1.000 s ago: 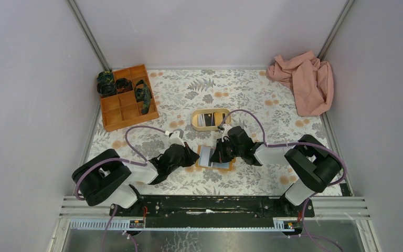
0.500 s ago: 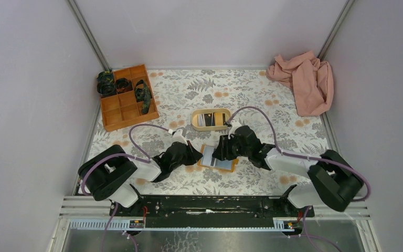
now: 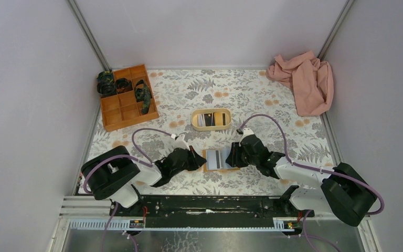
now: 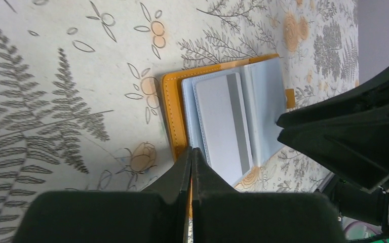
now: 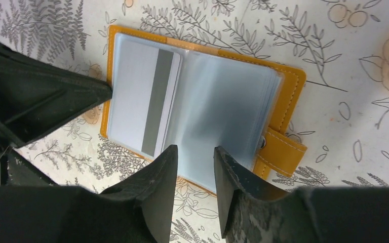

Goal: Take the credit cards out of the card holder

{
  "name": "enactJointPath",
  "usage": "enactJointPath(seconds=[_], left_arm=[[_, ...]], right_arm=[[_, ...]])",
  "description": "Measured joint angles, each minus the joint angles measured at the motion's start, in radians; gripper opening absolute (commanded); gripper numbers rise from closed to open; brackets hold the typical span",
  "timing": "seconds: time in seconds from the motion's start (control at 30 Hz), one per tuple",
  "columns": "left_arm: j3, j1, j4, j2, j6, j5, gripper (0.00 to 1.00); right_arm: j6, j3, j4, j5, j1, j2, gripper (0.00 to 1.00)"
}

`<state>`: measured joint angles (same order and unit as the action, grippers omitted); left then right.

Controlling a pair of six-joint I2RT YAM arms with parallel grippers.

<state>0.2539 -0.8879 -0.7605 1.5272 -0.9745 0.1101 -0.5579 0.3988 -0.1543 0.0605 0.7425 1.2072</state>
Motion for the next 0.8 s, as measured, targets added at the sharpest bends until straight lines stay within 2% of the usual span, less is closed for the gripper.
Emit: enactJointPath(seconds=[0.43,0.8], left_arm=[[0.000,-0.021,-0.040,0.029,-0.026,0.006,0.00],[0.001,-0.021,-0.055,0.040,-0.026,0.008,0.00]], right_arm=[[0.008,-0.001,0.065,-0.103,-0.031,-0.045,0.38],[0.009,-0.011,0.050,-0.070,-0.036,-0.031,0.37]])
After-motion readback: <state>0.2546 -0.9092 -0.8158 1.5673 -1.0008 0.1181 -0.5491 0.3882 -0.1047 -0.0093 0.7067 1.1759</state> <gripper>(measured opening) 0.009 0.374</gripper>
